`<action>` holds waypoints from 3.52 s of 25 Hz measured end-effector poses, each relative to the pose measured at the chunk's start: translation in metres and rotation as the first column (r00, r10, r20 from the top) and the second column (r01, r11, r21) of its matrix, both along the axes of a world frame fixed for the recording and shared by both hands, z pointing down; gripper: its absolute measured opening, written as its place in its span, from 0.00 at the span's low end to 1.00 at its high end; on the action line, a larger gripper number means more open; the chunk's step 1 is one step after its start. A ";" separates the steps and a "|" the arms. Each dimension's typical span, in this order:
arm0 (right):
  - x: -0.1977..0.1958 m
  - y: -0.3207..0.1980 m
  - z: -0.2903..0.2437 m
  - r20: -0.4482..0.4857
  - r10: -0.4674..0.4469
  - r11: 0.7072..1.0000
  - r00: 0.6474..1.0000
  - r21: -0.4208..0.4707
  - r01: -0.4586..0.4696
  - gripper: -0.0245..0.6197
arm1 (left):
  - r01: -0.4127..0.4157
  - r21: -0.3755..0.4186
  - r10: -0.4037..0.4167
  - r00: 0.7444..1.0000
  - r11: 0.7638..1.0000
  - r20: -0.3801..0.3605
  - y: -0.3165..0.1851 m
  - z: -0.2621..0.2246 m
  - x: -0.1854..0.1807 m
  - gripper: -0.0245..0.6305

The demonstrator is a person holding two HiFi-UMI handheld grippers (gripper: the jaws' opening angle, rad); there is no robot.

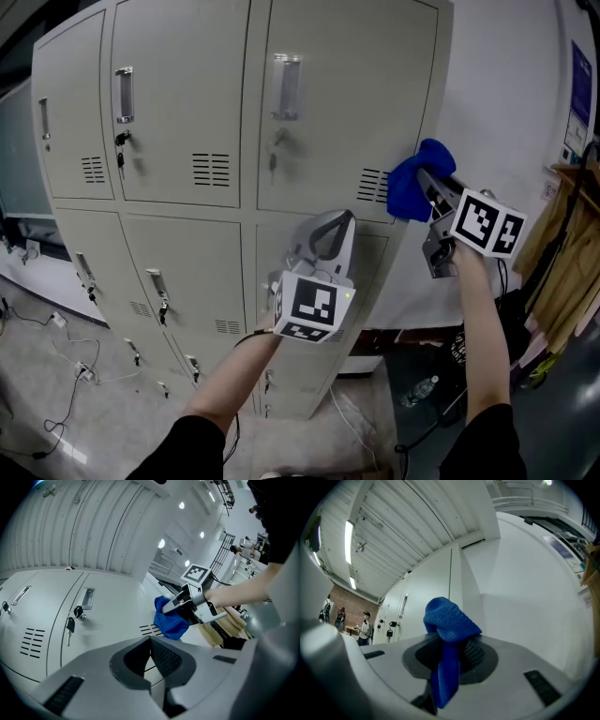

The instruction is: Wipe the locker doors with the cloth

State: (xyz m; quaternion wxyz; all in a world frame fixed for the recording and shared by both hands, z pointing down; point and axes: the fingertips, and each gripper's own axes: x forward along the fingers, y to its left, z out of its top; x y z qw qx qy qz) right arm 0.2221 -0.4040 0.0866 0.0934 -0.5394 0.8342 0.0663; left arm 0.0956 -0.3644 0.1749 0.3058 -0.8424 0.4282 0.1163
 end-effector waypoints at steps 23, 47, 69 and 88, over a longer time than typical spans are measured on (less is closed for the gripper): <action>-0.176 0.003 0.009 -0.052 -0.316 0.948 0.947 0.026 0.318 0.16 | 0.216 -0.014 -0.217 0.975 0.976 -0.039 -0.005 0.002 -0.110 0.05; -0.212 -0.014 0.018 -0.073 -0.373 0.927 0.925 0.007 0.374 0.16 | 0.277 -0.036 -0.277 0.961 0.960 0.003 -0.013 0.020 -0.124 0.05; -0.040 -0.004 0.025 -0.007 -0.065 0.998 0.998 -0.021 0.065 0.16 | 0.030 -0.050 -0.030 1.000 0.998 0.006 -0.001 0.025 -0.002 0.05; -0.055 0.010 0.031 0.033 -0.142 0.989 0.989 -0.037 0.143 0.16 | 0.039 -0.074 -0.040 0.999 0.996 -0.011 -0.010 0.029 -0.012 0.05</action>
